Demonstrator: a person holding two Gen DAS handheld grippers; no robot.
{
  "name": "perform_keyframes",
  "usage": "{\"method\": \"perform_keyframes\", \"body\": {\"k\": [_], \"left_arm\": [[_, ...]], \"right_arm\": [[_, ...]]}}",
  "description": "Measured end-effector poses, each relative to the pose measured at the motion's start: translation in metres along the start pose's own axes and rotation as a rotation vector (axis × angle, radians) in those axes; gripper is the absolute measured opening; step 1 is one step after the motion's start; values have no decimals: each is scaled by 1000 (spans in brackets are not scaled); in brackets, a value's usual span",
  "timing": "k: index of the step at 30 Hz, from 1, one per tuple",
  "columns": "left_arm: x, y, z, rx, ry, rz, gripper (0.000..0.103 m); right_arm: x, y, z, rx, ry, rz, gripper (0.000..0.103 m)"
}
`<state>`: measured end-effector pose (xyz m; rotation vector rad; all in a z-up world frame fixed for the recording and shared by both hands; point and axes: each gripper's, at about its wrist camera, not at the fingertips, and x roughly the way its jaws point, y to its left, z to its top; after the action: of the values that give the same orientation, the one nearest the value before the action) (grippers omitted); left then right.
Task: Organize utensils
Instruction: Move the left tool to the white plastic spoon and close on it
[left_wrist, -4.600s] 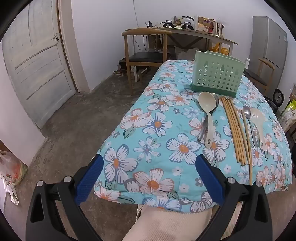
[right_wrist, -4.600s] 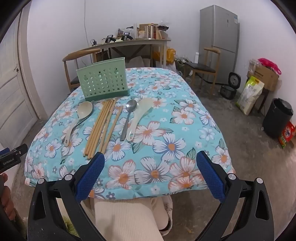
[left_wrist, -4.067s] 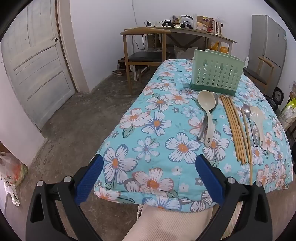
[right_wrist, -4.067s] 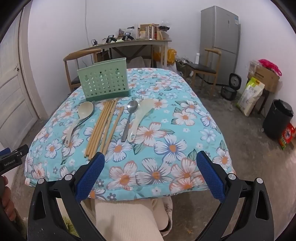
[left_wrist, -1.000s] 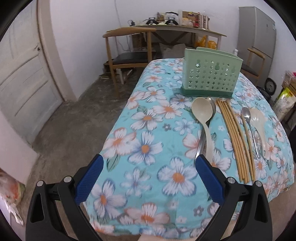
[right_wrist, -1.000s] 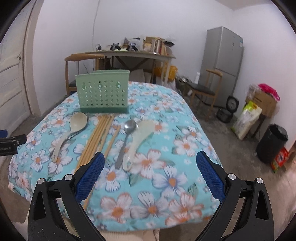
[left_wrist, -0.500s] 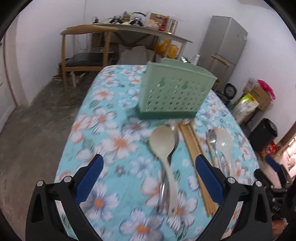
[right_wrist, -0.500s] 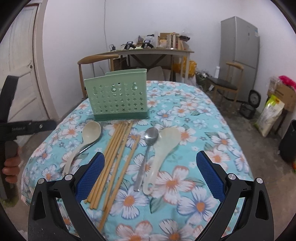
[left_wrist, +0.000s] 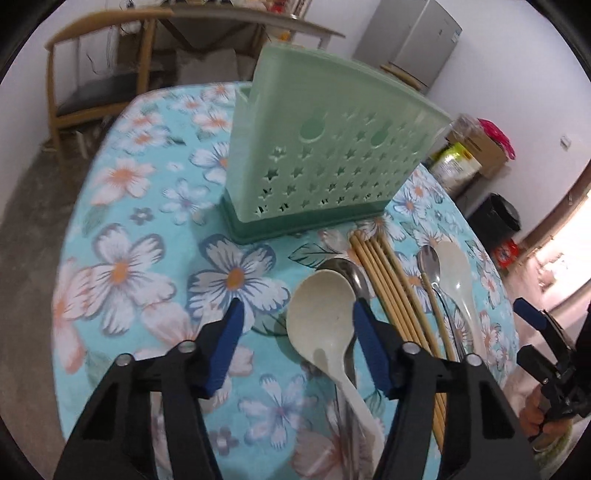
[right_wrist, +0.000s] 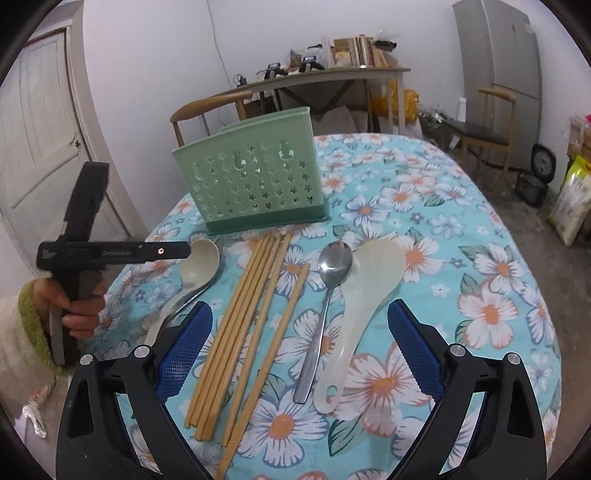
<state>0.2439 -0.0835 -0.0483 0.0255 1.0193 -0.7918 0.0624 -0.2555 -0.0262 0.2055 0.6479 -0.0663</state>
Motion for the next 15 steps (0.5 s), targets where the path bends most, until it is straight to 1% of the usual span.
{"method": "perform_keyframes", "body": {"k": [2,3,4,9,13,15], "left_arm": [[11,7,6,-6,39,-38,48],[15,9,7,-8,54,-41,40],[18,10,9,-6,65,-43,35],[28,3,13,52,95,-63,26],[33,-1,12,68,105,-77,12],[31,-1,11,67,94,-90,8]], "right_arm": [[4,0,0,-3,13,2,90],[7,0,0,-7,21,2,90],[9,1,1,-11,27,1,90],[20,0,4,-21,47,-3,88],[25,2,9,-35,58,-2,85],[27,5,13,-47,63,2,83]]}}
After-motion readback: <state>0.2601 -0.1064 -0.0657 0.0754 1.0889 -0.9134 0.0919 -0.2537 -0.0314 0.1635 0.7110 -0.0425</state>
